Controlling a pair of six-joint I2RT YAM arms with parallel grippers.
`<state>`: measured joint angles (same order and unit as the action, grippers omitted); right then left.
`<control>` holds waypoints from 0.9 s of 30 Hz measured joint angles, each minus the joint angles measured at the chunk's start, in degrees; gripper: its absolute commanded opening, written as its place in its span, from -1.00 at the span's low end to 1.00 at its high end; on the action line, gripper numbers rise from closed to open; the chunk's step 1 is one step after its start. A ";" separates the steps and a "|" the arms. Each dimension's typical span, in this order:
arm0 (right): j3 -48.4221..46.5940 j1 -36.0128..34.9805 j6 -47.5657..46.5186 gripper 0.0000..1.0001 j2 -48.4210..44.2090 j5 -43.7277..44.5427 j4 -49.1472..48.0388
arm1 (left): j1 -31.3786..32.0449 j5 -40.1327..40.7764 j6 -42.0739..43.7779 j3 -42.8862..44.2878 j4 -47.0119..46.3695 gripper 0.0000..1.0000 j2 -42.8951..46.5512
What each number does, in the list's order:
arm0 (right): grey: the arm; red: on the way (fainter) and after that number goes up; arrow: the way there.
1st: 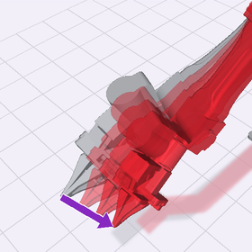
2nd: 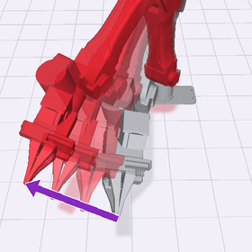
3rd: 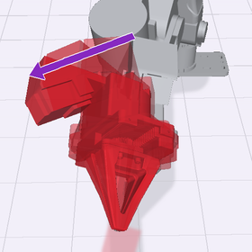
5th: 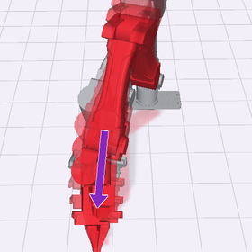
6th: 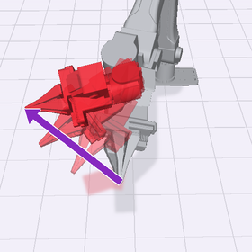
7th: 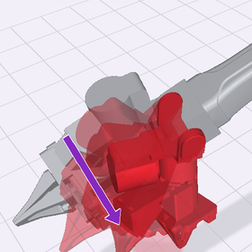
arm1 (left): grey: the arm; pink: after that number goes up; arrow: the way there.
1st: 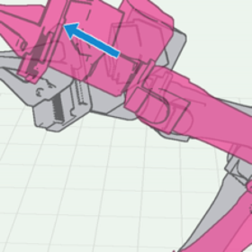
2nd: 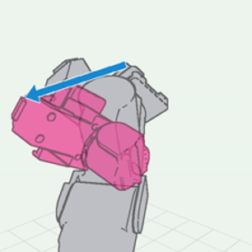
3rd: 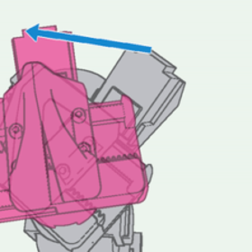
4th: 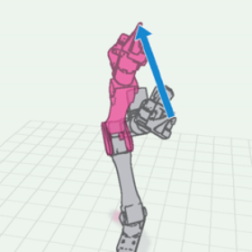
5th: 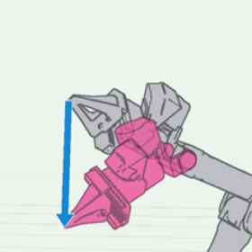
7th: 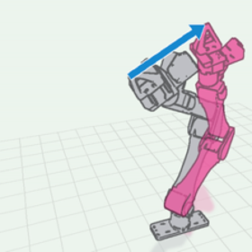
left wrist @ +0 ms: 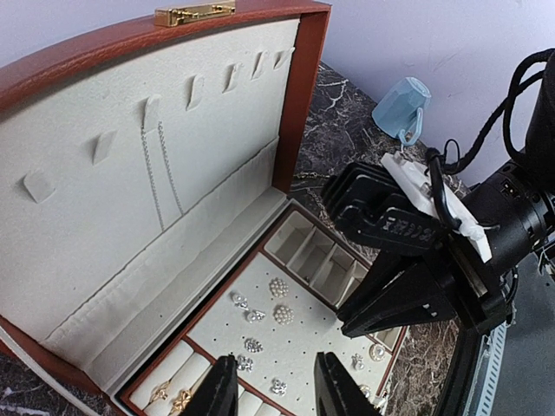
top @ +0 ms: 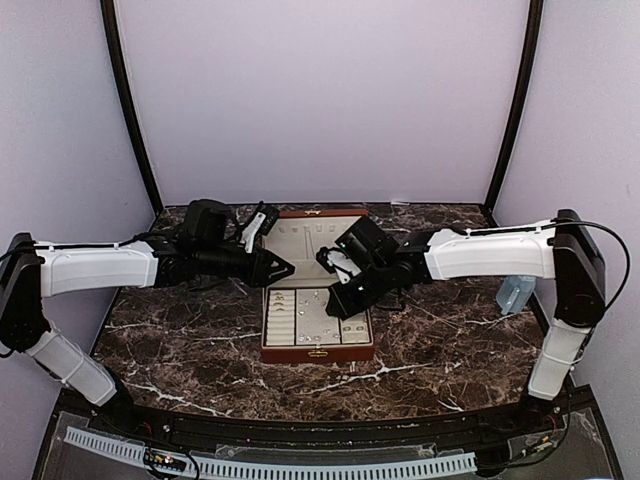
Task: Organize the mixed jewelry
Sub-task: Insert the earring into the earring holder.
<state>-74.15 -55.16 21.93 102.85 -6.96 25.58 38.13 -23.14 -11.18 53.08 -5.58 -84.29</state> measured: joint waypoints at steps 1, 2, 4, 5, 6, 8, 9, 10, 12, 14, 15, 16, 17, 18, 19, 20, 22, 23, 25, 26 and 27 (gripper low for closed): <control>0.00 0.00 0.02 -0.93 0.15 -0.04 -0.11 | 0.00 0.00 0.00 0.00 0.00 -0.33 0.00; -0.02 0.00 0.00 -0.93 0.31 -0.09 -0.22 | 0.00 0.00 -0.02 0.00 0.00 -0.33 0.00; -0.13 -0.04 0.00 -0.93 0.59 -0.17 -0.35 | 0.00 0.00 0.00 0.00 0.00 -0.32 0.00; -0.20 -0.09 0.00 -0.93 0.70 -0.26 -0.33 | 0.00 0.00 0.00 0.00 0.00 -0.33 0.00; -0.26 -0.15 0.00 -0.94 0.85 -0.35 -0.37 | 0.00 0.00 -0.02 0.00 0.00 -0.33 0.00; -0.50 -0.33 0.00 -0.93 1.25 -0.48 -0.39 | 0.00 0.00 0.00 0.00 0.00 -0.33 0.00; -0.63 -0.42 0.00 -0.93 1.51 -0.57 -0.46 | 0.00 0.00 0.00 0.00 0.00 -0.33 0.00; -0.74 -0.50 0.00 -0.93 1.73 -0.59 -0.50 | 0.00 0.00 0.00 0.00 0.00 -0.33 0.00; -1.05 -0.59 -0.02 -0.93 2.12 -0.70 -0.63 | 0.00 0.00 0.00 0.00 0.00 -0.33 0.00; -1.09 -0.61 -0.04 -0.93 2.16 -0.74 -0.72 | 0.00 0.00 0.00 0.00 0.00 -0.33 0.00; -1.14 -0.61 -0.07 -0.93 2.16 -0.74 -0.74 | 0.00 0.00 0.00 0.00 0.00 -0.33 0.00; -1.18 -0.61 -0.13 -0.93 2.19 -0.74 -0.76 | 0.00 0.00 0.00 0.00 0.00 -0.33 0.00; -1.22 -0.61 -0.15 -0.93 2.19 -0.74 -0.76 | 0.00 0.00 0.00 0.00 0.00 -0.33 0.00; -1.25 -0.61 -0.17 -0.93 2.19 -0.72 -0.76 | 0.00 0.00 0.00 0.00 0.00 -0.33 0.00; -1.27 -0.63 -0.20 -0.93 2.19 -0.72 -0.76 | 0.00 0.00 0.00 0.00 0.00 -0.33 0.00; -1.27 -0.63 -0.20 -0.93 2.19 -0.72 -0.76 | 0.00 0.00 0.00 0.00 0.00 -0.33 0.00; -1.27 -0.63 -0.20 -0.93 2.21 -0.72 -0.76 | 0.00 0.00 0.00 0.00 0.00 -0.33 0.00; -1.27 -0.63 -0.20 -0.93 2.23 -0.72 -0.79 | 0.00 0.00 0.00 0.00 0.00 -0.33 0.00; -1.27 -0.63 -0.20 -0.93 2.36 -0.72 -0.76 | 0.00 0.00 0.00 0.00 0.00 -0.33 0.00; -1.27 -0.63 -0.20 -0.93 2.45 -0.74 -0.79 | 0.00 0.00 0.00 0.00 0.00 -0.33 0.00; -1.27 -0.63 -0.20 -0.93 2.47 -0.74 -0.85 | 0.00 0.00 0.00 0.00 0.00 -0.33 0.00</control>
<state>-75.42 -55.79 21.74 105.32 -7.70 24.73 38.13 -23.14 -11.18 53.08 -5.58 -84.29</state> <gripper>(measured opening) 0.052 0.336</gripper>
